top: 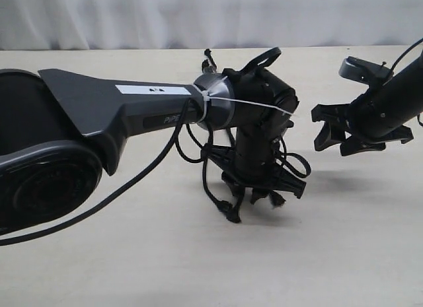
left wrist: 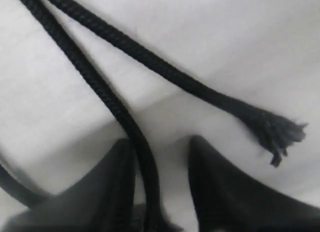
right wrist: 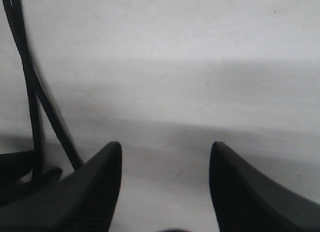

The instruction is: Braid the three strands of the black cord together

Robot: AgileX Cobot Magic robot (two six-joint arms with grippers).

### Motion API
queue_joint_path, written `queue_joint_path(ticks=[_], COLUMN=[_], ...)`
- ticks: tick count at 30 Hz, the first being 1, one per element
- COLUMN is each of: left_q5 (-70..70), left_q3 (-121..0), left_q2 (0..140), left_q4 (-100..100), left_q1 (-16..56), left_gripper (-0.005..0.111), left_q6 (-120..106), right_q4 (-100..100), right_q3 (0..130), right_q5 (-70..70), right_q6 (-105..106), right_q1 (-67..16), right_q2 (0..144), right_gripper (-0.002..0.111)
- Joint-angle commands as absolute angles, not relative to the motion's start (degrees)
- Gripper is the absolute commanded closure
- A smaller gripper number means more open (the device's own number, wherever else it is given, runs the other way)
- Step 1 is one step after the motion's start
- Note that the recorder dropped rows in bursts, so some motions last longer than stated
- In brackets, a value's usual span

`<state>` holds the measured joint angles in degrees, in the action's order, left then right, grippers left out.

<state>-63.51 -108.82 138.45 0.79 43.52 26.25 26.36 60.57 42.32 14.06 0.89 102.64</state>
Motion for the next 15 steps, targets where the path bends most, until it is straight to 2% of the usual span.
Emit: queue_joint_path(ticks=[1, 8, 15], left_q5=[-63.65, -65.14, -69.96], left_q3=[-108.23, -108.23, -107.52], left_q2=[136.53, 127.58, 126.12], left_q4=[-0.44, 8.72, 21.0], left_q1=[43.72, 43.72, 43.31], left_gripper=[0.107, 0.107, 0.107], left_q6=[24.3, 24.04, 24.04], right_q4=[26.12, 26.12, 26.12], right_q3=[60.26, 60.26, 60.26], right_q5=[41.64, 40.59, 40.78], right_q6=[14.22, 14.33, 14.33], right_q1=[1.28, 1.28, 1.28], right_q2=[102.24, 102.24, 102.24], right_gripper=[0.057, 0.057, 0.057])
